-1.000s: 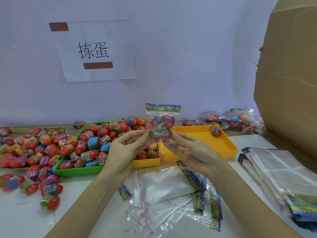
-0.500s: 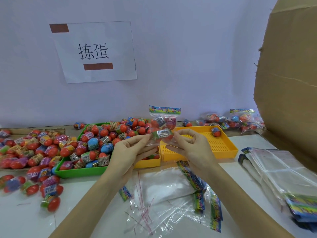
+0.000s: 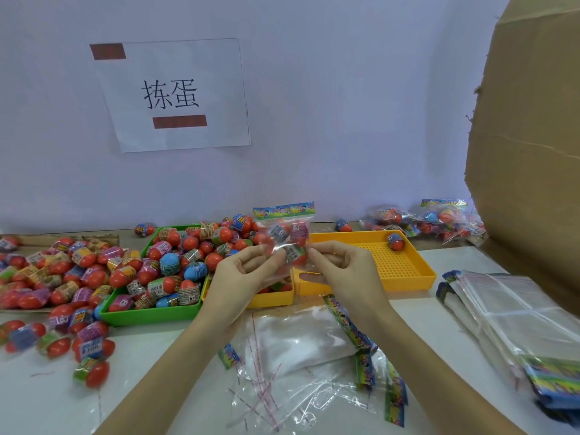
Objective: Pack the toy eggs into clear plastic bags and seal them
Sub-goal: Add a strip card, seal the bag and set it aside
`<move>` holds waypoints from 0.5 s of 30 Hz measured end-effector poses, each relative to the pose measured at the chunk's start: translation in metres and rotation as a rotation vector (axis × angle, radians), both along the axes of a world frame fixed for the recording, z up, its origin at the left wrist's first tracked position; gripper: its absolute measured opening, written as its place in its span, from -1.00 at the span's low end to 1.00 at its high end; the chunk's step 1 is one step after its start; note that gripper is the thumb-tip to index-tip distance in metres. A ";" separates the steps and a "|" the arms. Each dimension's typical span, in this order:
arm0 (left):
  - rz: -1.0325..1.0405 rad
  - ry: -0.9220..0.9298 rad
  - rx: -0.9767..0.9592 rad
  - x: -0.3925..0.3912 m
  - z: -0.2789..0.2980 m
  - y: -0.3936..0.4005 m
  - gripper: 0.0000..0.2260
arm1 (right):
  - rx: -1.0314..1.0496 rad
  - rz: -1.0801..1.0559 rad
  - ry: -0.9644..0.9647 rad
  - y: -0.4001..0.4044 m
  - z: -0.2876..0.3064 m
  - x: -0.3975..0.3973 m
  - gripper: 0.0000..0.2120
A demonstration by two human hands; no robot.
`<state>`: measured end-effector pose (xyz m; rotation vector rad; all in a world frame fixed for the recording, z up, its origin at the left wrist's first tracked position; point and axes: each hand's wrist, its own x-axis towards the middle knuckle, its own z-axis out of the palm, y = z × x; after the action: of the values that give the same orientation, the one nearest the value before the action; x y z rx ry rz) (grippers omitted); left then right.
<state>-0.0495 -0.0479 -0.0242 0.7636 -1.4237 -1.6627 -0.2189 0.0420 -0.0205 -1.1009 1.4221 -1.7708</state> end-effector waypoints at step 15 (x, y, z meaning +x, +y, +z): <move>-0.094 0.014 -0.019 0.008 0.005 -0.007 -0.61 | 0.019 0.105 -0.128 0.002 0.002 -0.008 -0.83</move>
<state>-0.0411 -0.0551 -0.0191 0.6827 -1.4831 -1.7199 -0.2267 0.0439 -0.0190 -1.0147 1.2792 -1.7177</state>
